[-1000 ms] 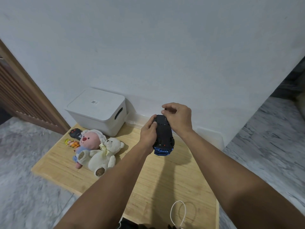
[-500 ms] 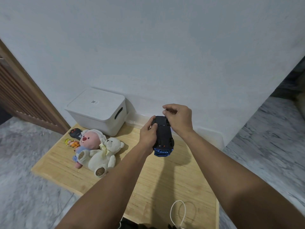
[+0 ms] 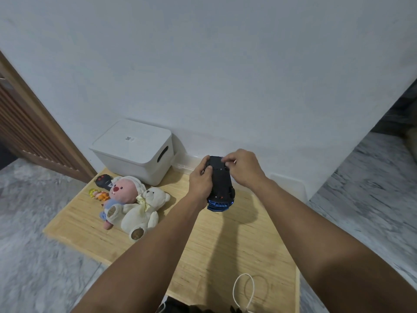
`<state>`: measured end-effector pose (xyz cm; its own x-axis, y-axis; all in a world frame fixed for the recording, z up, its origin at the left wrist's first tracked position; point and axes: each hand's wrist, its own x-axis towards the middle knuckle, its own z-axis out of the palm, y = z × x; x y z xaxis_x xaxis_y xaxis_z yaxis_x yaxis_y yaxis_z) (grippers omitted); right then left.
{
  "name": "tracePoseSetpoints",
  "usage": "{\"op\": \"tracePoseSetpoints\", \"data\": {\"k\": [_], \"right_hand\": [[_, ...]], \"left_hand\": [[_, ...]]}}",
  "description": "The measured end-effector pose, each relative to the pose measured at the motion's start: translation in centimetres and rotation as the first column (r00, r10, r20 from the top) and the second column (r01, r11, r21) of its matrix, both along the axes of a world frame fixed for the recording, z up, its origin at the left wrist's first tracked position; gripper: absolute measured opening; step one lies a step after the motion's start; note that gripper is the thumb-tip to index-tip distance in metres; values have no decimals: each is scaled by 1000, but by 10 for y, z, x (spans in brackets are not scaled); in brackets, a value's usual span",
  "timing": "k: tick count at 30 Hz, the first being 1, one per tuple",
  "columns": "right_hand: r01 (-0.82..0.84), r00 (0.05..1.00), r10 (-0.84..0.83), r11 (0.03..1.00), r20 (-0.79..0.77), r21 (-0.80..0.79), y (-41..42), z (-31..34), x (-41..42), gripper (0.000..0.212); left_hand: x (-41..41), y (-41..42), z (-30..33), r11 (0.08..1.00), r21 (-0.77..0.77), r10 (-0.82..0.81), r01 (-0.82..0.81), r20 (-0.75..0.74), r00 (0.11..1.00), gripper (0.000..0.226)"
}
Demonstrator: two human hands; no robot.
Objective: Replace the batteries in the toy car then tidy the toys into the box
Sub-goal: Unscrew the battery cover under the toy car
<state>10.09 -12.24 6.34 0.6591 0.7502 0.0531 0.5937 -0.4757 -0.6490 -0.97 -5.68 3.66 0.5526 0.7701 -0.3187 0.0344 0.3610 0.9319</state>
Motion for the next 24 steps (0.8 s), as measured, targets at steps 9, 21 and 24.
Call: {"op": "tracePoseSetpoints", "data": {"k": [9, 21, 24], "right_hand": [[97, 993, -91, 992, 72, -86, -3, -18, -16, 12], [41, 965, 31, 963, 261, -266, 1, -43, -34, 20], [68, 996, -58, 983, 61, -171, 0, -52, -33, 15]], "left_hand": [[-3, -2, -10, 978, 200, -45, 59, -77, 996, 42], [-15, -2, -25, 984, 144, -85, 103, -126, 988, 40], [-22, 4, -32, 986, 129, -88, 109, -164, 983, 41]]}}
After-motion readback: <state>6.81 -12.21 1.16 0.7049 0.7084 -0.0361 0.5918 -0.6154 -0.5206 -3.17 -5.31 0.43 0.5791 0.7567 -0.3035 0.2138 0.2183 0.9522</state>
